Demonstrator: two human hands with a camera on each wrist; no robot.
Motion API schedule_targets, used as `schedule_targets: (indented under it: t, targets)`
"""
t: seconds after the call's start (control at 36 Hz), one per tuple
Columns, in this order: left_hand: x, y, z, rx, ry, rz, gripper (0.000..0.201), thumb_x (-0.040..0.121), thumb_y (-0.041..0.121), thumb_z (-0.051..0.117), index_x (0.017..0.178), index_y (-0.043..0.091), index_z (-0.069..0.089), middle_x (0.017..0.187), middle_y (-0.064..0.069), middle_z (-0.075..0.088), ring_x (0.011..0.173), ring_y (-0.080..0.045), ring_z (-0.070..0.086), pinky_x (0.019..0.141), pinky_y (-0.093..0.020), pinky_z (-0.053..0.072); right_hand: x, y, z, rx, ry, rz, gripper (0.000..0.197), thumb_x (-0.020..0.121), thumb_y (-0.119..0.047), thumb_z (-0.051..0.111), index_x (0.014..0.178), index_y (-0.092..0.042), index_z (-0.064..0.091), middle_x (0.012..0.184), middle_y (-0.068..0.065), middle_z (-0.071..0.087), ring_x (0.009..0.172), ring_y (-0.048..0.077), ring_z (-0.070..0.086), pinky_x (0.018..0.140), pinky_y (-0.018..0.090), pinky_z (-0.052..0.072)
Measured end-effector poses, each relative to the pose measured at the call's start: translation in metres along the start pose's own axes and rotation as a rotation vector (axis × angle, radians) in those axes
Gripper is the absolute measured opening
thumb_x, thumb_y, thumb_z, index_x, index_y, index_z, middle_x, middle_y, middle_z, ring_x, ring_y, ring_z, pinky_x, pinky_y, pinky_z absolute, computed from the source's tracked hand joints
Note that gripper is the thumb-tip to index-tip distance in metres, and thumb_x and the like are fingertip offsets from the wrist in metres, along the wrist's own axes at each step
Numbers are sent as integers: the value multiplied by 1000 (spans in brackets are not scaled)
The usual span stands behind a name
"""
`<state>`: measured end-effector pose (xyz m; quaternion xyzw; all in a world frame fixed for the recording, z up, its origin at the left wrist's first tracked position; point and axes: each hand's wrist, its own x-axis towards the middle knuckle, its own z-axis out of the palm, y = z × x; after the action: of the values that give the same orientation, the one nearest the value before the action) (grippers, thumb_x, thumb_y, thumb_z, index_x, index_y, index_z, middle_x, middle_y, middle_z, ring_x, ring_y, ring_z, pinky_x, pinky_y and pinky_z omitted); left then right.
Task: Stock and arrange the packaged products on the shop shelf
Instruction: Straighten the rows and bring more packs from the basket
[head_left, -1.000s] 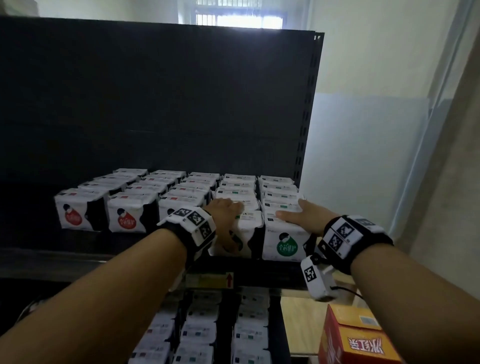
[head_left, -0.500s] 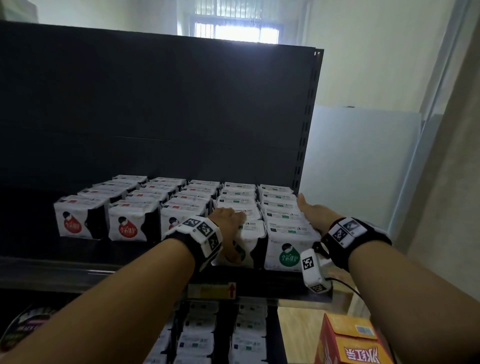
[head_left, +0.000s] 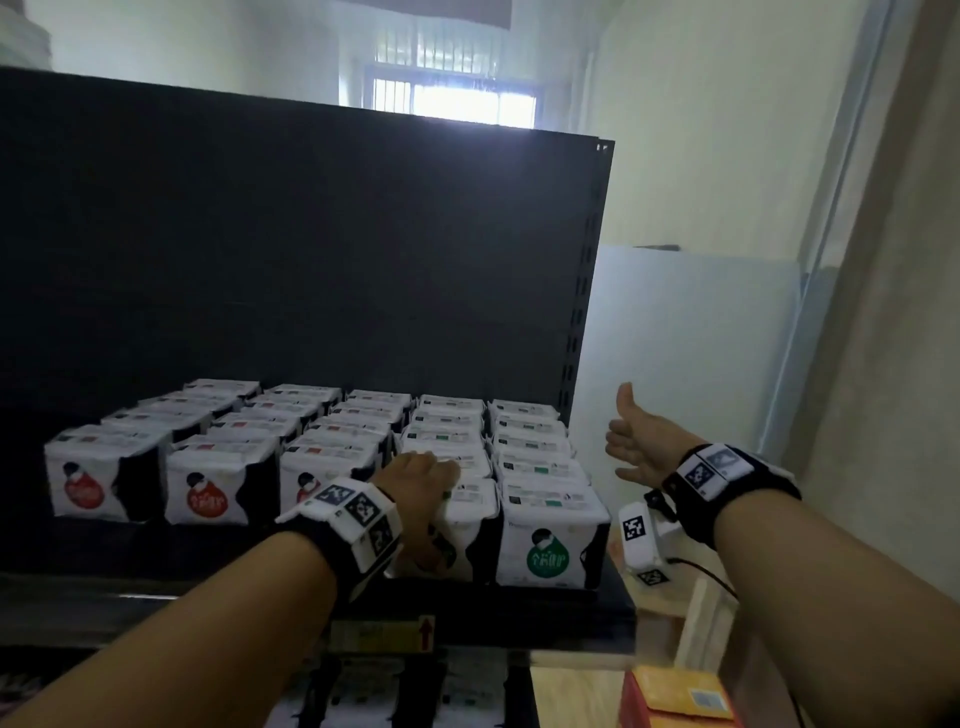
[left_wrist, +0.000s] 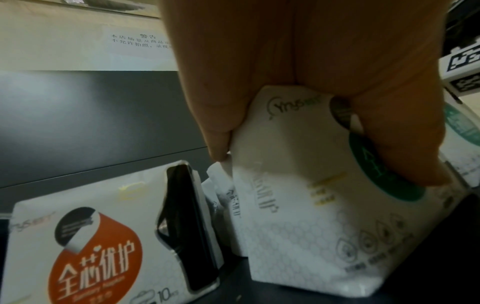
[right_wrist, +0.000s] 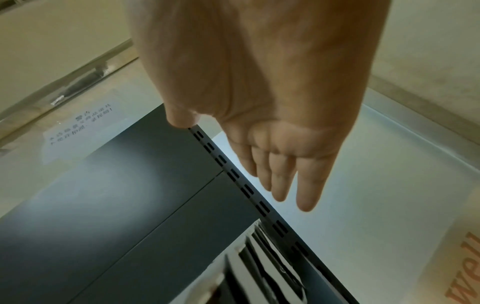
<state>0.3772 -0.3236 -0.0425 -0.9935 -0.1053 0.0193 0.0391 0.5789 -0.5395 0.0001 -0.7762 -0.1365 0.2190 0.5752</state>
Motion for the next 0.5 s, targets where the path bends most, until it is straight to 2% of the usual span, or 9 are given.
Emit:
schedule_targets:
  t: [0.03, 0.06, 0.08, 0.11, 0.17, 0.25, 0.33, 0.5]
  targets:
    - [0, 0, 0, 1, -5, -1, 116, 67, 57, 75, 151, 20, 4, 155, -8, 13, 142, -29, 12, 114, -42, 18, 1, -1, 0, -21, -9, 7, 87, 79, -81, 29, 123, -12, 56, 91, 1, 73, 95, 23, 61, 112, 43, 30]
    - [0, 0, 0, 1, -9, -2, 116, 67, 56, 75, 151, 20, 3, 155, -8, 12, 143, -29, 11, 115, -42, 17, 3, -2, 0, -37, -19, 11, 97, 79, -81, 29, 141, -7, 43, 126, 9, 64, 119, 29, 55, 112, 42, 31]
    - [0, 0, 0, -3, -11, -4, 116, 67, 56, 75, 151, 20, 3, 155, -7, 12, 143, -29, 11, 115, -41, 17, 7, -4, 2, -44, -41, 6, 102, 80, -80, 28, 147, -4, 32, 147, 13, 42, 136, 29, 41, 112, 43, 31]
    - [0, 0, 0, -8, -10, -5, 116, 67, 55, 76, 151, 21, 3, 155, -7, 12, 142, -28, 11, 114, -41, 18, 9, -5, 4, -42, -60, -1, 104, 80, -81, 28, 148, -2, 27, 153, 15, 26, 141, 29, 30, 112, 43, 30]
    - [-1, 1, -1, -22, -6, -11, 114, 68, 53, 76, 151, 22, 4, 154, -6, 13, 142, -28, 12, 114, -42, 19, 13, -7, 9, -38, -89, -2, 106, 79, -81, 27, 149, -3, 22, 156, 15, 19, 144, 29, 25, 112, 43, 30]
    - [-2, 2, -2, -18, -8, -24, 113, 70, 52, 75, 151, 22, 3, 155, -6, 11, 142, -27, 10, 115, -42, 18, 18, -9, 15, -71, -139, 9, 102, 79, -81, 22, 151, -8, 22, 157, 4, 26, 143, 19, 29, 116, 44, 25]
    - [-2, 2, -1, -9, -16, -47, 112, 70, 52, 75, 151, 24, 2, 156, -3, 7, 144, -26, 7, 116, -42, 16, 24, -9, 19, -95, -181, 24, 102, 78, -82, 20, 152, -12, 22, 157, 2, 27, 143, 18, 28, 118, 45, 21]
    - [-2, 3, -1, -18, -28, -74, 115, 68, 53, 76, 151, 26, 1, 158, 0, 4, 145, -24, 4, 117, -41, 13, 26, -8, 19, -136, -279, 27, 108, 70, -87, 16, 149, -16, 32, 155, -3, 32, 144, 17, 25, 118, 48, 18]
